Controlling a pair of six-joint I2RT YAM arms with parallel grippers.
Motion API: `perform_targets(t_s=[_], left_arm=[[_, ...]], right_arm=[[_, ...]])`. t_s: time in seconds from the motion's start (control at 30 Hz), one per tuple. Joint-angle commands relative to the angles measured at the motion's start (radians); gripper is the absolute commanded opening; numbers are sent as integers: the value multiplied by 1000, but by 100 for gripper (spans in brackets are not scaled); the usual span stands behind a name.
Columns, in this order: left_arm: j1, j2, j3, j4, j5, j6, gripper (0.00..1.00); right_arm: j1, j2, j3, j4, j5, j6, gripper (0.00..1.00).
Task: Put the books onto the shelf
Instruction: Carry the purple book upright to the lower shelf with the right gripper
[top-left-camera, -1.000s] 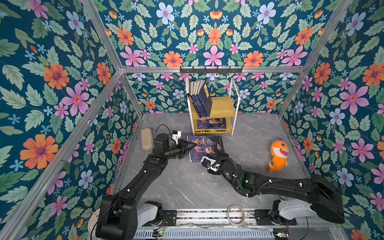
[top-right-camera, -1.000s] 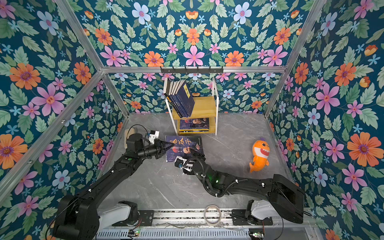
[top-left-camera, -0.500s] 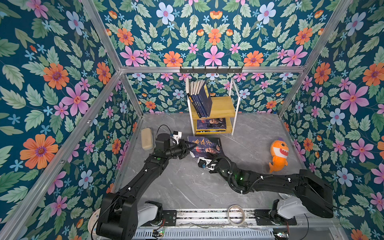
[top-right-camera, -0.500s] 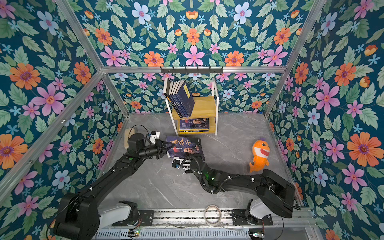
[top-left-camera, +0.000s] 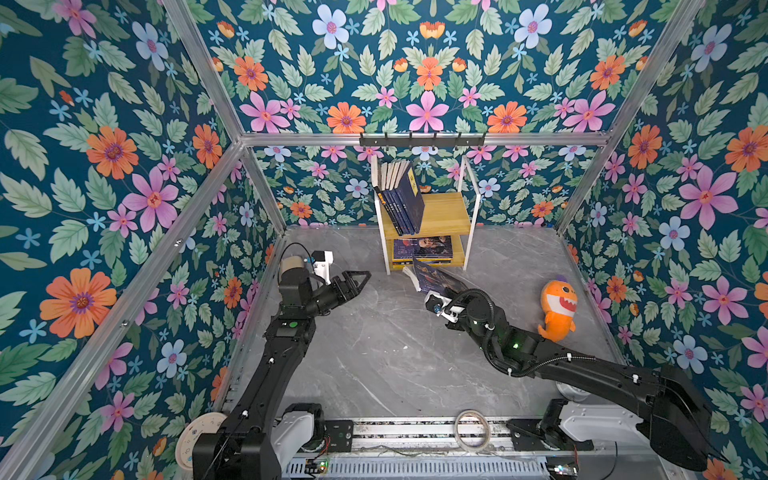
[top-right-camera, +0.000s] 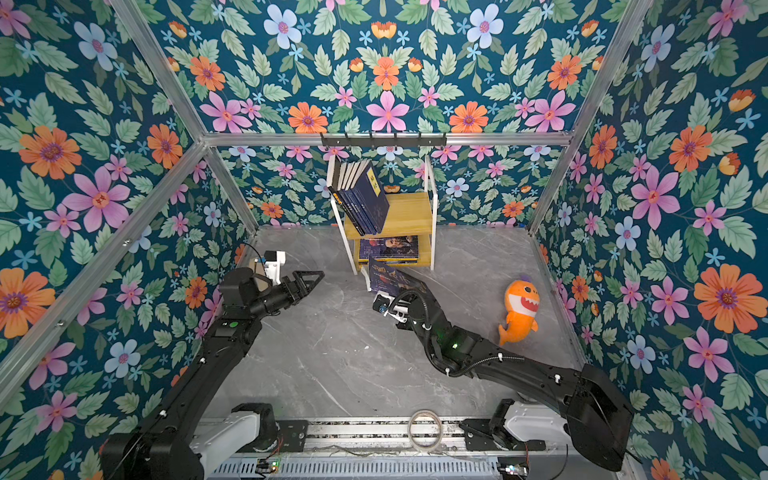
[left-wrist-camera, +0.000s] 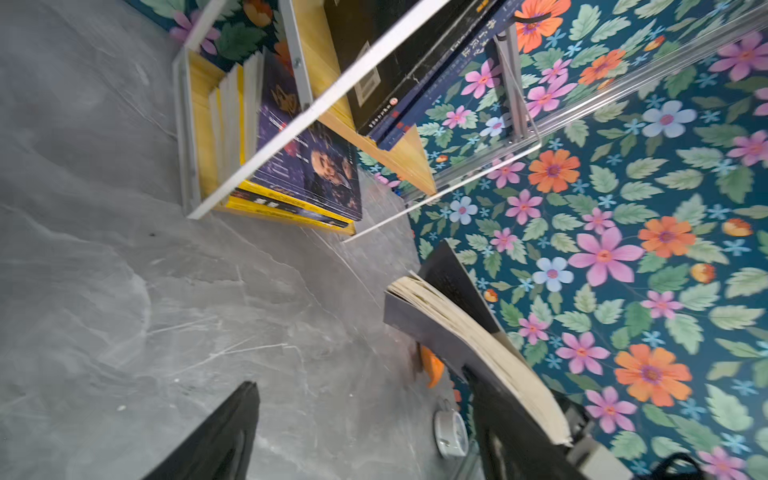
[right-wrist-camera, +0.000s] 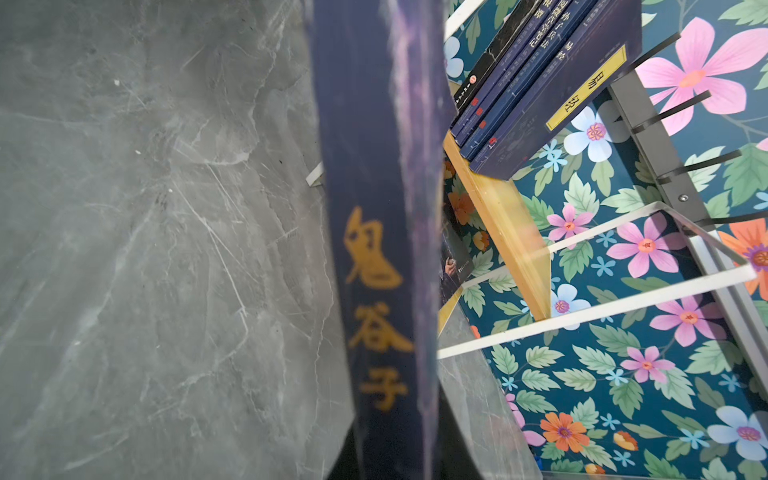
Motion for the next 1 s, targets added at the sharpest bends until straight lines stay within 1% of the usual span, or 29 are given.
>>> perform_targets(t_s=[0.0, 0.03, 0.13, 0.23, 0.37, 0.53, 0.63, 0.8, 0.97], left_arm=[[12, -28, 7, -126, -94, 257, 95], [18, -34, 3, -135, -116, 287, 100], [37, -43, 7, -152, -176, 358, 100], [37, -52, 12, -169, -208, 433, 100], [34, -52, -2, -163, -231, 468, 100], [25, -58, -9, -164, -252, 512, 100], [21, -58, -3, -166, -254, 510, 100], [13, -57, -4, -168, -254, 517, 100], [7, -59, -6, -164, -242, 509, 100]], right_arm=[[-18, -1, 51, -36, -15, -87, 0], [-21, 9, 69, -45, -10, -120, 0], [-22, 50, 131, -66, 22, -221, 0], [-23, 98, 173, -41, 43, -329, 0], [-29, 177, 211, 12, 67, -460, 0], [-43, 253, 237, 112, 78, -559, 0], [-52, 302, 257, 163, 96, -624, 0], [-83, 359, 301, 179, 84, -647, 0], [-116, 397, 344, 180, 59, -618, 0]])
